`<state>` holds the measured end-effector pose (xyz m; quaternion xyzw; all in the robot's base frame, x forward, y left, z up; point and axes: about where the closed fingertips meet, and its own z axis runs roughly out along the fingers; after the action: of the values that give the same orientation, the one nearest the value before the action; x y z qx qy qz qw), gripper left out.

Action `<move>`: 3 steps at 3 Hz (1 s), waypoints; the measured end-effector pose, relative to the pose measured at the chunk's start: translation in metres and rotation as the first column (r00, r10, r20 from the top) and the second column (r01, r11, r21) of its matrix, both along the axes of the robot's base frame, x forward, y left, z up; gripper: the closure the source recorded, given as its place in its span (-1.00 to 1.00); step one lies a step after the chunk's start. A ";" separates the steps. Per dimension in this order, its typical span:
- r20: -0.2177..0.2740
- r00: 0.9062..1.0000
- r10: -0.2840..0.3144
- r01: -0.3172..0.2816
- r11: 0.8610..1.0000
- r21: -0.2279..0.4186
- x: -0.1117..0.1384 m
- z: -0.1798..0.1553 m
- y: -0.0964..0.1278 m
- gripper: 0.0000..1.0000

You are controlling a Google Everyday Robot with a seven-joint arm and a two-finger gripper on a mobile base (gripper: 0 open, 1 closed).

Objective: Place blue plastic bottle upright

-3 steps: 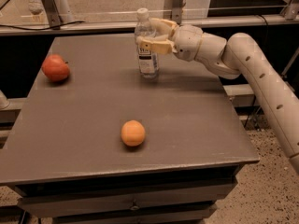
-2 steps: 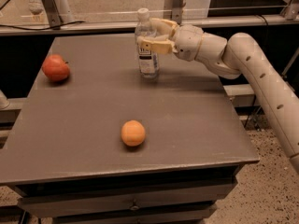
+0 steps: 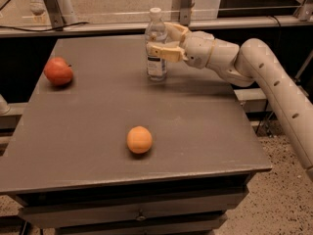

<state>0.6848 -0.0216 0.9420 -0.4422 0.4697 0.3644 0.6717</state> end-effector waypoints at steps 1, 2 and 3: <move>-0.006 1.000 -0.004 0.004 1.000 -0.005 -0.002 -0.006 -0.004 -1.00; -0.007 1.000 -0.004 0.004 1.000 -0.008 -0.002 -0.007 -0.006 -1.00; -0.003 1.000 -0.019 0.019 0.999 -0.030 0.003 -0.008 -0.021 -1.00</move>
Offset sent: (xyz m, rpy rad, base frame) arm -0.0001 -0.0188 -0.0149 -0.0203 0.0134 -0.0180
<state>0.6880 -0.0429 0.9338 -0.4470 0.4806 0.3515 0.6675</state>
